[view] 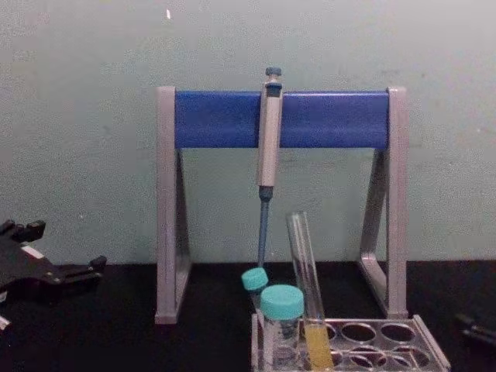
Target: Pick up the test tube from the test tube rack, shake it, then place it back into the test tube rack.
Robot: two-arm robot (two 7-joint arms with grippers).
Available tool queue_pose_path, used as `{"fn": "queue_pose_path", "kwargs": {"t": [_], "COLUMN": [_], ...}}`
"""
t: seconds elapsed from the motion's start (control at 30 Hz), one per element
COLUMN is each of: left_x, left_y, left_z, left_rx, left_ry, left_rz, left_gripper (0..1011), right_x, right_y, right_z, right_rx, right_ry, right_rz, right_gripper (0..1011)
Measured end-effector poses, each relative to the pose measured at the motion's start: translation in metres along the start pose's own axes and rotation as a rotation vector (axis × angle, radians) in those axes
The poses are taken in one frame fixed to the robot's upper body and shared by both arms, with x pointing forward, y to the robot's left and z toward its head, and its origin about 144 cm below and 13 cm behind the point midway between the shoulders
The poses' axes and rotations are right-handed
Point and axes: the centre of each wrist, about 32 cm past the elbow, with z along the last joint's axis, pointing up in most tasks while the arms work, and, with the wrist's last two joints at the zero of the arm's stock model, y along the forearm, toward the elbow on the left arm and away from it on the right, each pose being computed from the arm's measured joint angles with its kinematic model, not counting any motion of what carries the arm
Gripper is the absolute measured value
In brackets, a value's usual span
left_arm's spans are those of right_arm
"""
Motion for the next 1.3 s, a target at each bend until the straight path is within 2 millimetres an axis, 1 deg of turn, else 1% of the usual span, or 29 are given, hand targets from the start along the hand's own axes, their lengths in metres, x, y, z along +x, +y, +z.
{"fn": "queue_pose_path", "kwargs": {"t": [0.17, 1.3], "left_x": [0.0, 0.0], "left_y": [0.0, 0.0], "left_z": [0.0, 0.0], "left_rx": [0.0, 0.0], "left_ry": [0.0, 0.0], "left_rz": [0.0, 0.0], "left_gripper": [1001, 1001], "right_x": [-0.0004, -0.0004], "right_y": [0.0011, 0.0003], "right_z": [-0.0029, -0.0015], "right_rx": [-0.014, -0.009], "right_ry": [0.004, 0.001], "right_rz": [0.007, 0.003], "right_gripper": [1000, 1000]}}
